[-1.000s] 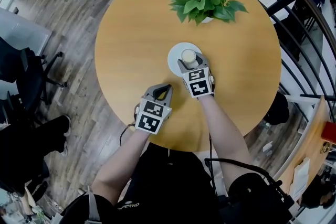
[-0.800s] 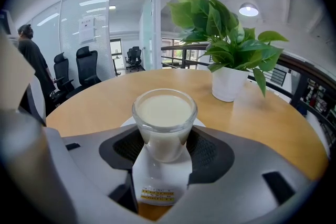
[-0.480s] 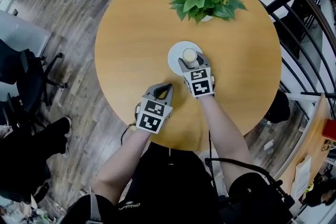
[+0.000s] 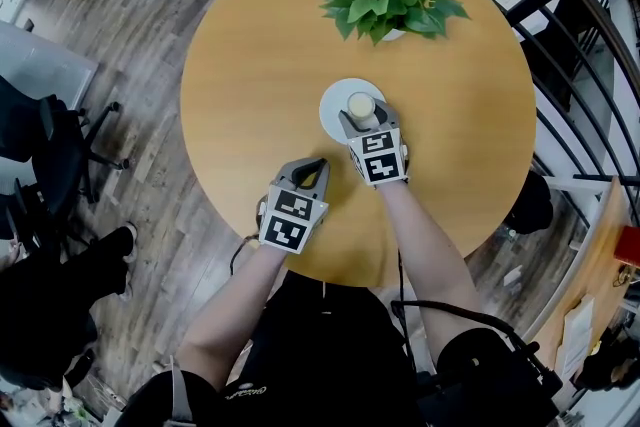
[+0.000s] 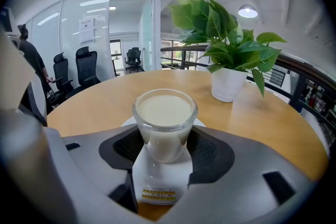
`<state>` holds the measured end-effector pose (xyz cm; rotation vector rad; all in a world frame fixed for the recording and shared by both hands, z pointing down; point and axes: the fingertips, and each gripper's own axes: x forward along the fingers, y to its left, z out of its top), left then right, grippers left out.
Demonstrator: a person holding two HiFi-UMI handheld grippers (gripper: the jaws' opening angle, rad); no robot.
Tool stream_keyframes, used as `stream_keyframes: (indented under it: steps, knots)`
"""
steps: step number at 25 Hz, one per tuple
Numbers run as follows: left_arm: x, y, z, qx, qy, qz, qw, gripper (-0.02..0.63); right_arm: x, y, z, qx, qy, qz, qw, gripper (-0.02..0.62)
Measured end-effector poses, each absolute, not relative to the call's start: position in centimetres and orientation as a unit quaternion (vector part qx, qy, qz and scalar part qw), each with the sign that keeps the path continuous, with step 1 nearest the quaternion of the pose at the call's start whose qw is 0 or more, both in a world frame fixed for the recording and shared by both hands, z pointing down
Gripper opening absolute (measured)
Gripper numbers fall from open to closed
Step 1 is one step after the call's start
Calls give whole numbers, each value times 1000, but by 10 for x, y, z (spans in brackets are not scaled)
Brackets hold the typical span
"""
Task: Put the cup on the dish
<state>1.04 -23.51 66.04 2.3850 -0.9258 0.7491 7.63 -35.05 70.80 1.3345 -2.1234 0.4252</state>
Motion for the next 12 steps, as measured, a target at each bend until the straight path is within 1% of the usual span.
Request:
stream_keyframes:
  steps: [7, 12]
  knots:
    - [10, -235, 660, 869, -338, 272, 235, 0, 75, -351, 707, 503, -798, 153, 294, 253]
    - [13, -236, 661, 870, -338, 272, 236, 0, 78, -352, 709, 506, -798, 163, 285, 276]
